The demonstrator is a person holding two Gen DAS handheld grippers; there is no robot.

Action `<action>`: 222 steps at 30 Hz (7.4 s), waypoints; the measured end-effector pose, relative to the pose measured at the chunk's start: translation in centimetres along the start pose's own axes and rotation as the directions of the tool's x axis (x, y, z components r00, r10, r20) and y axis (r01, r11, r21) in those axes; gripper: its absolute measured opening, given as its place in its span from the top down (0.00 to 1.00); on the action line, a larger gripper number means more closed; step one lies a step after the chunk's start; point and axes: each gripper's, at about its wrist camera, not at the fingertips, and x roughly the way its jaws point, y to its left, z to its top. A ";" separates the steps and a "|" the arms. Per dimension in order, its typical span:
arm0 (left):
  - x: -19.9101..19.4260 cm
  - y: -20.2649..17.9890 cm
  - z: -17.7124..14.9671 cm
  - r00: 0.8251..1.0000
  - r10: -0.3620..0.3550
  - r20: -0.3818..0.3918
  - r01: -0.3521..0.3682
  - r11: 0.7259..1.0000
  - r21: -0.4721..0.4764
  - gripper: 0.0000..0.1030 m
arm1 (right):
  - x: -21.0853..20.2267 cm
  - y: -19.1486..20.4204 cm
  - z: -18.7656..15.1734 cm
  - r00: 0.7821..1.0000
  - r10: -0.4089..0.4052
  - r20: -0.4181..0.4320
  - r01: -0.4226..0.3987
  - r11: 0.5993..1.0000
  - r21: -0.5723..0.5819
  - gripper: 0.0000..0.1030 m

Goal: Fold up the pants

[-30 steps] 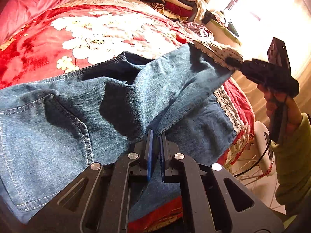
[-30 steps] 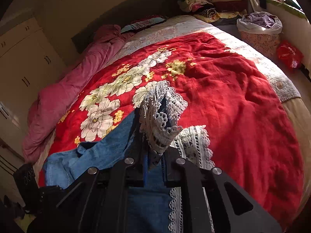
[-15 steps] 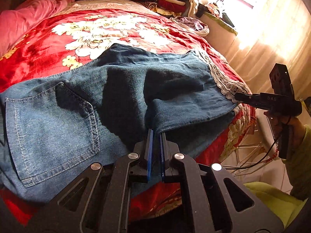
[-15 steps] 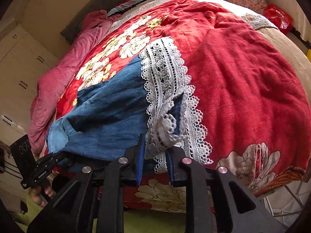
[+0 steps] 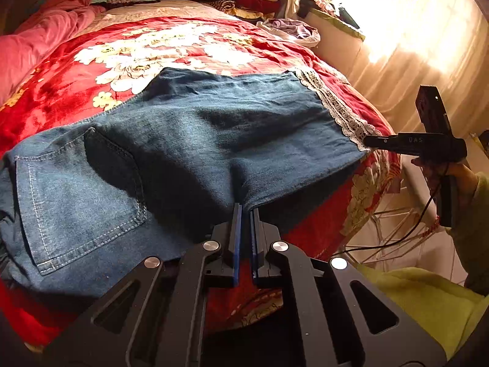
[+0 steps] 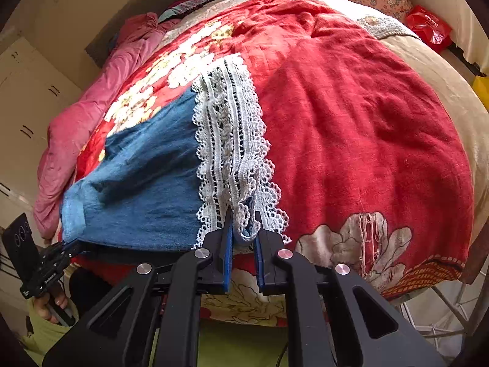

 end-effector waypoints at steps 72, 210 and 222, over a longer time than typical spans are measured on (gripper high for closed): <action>1.1 5.6 -0.5 0.960 0.270 -0.073 -0.276 0.958 -0.083 0.61 | 8.7 18.0 -4.7 0.997 -0.045 -0.069 -0.017 0.702 -0.712 0.47; 1.8 9.0 2.7 0.938 0.345 -0.029 -0.345 0.921 -0.181 0.38 | 7.2 13.7 0.9 0.996 0.012 0.093 0.045 0.810 -0.584 0.46; 0.3 11.7 1.1 0.950 0.312 0.004 -0.299 0.913 -0.276 0.38 | 7.2 7.9 2.2 0.995 -0.059 0.082 0.089 0.888 -0.450 0.46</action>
